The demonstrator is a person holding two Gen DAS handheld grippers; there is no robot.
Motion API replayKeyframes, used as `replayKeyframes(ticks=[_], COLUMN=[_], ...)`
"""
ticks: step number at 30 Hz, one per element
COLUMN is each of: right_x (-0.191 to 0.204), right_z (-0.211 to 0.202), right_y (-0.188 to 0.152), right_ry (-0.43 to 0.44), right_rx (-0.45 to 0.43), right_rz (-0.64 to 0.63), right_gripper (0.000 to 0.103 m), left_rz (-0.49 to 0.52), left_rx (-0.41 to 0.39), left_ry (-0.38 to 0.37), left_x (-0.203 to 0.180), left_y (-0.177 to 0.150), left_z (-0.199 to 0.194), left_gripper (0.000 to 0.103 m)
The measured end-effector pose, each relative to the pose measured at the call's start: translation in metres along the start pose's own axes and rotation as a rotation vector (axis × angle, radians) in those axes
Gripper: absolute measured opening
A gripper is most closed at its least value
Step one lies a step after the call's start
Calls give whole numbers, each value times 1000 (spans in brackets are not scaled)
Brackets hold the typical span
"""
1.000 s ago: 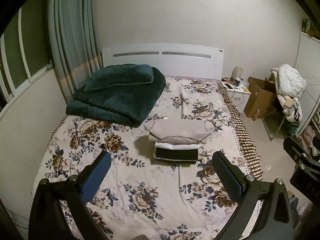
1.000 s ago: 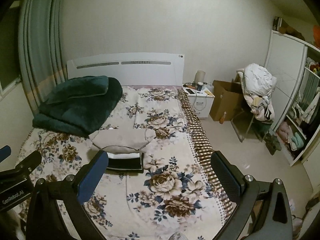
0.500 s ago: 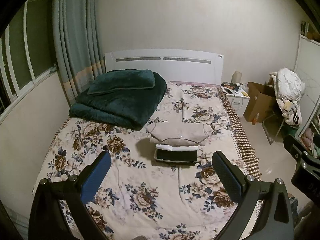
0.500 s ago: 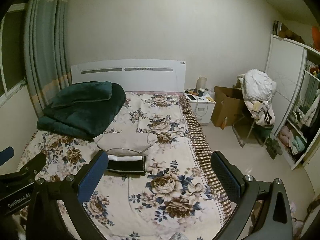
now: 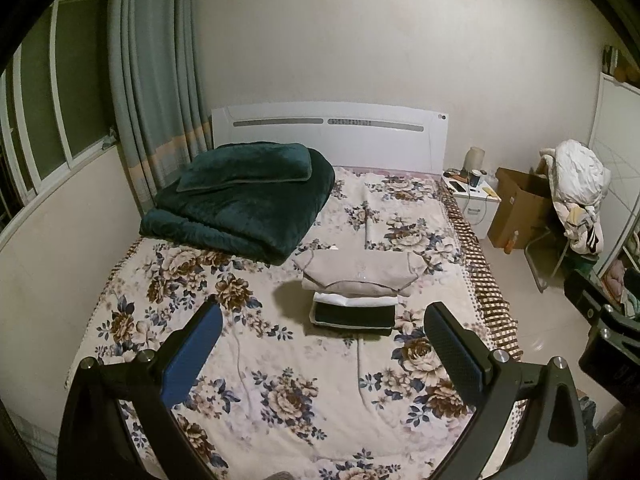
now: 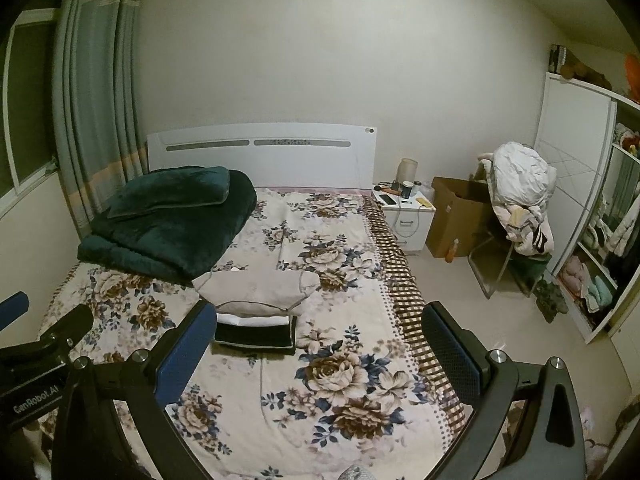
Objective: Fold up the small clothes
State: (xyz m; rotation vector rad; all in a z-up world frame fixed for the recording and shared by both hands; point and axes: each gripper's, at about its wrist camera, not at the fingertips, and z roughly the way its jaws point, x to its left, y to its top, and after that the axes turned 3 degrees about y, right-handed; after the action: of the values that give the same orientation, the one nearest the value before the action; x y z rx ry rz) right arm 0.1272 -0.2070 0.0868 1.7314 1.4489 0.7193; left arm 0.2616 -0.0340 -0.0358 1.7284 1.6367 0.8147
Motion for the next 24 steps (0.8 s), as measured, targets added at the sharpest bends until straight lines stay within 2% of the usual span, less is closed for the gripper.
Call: replayKeyframes(ticks=[24], right_x=[2], right_z=[3], right_y=[0], right_ry=[25], right_rx=[0], right_rz=[8], right_gripper=[103], left_rz=[-23], left_rx=[-15], left_ry=[13], left_x=[6], left_y=[12], left_z=[-5], left_gripper=[103])
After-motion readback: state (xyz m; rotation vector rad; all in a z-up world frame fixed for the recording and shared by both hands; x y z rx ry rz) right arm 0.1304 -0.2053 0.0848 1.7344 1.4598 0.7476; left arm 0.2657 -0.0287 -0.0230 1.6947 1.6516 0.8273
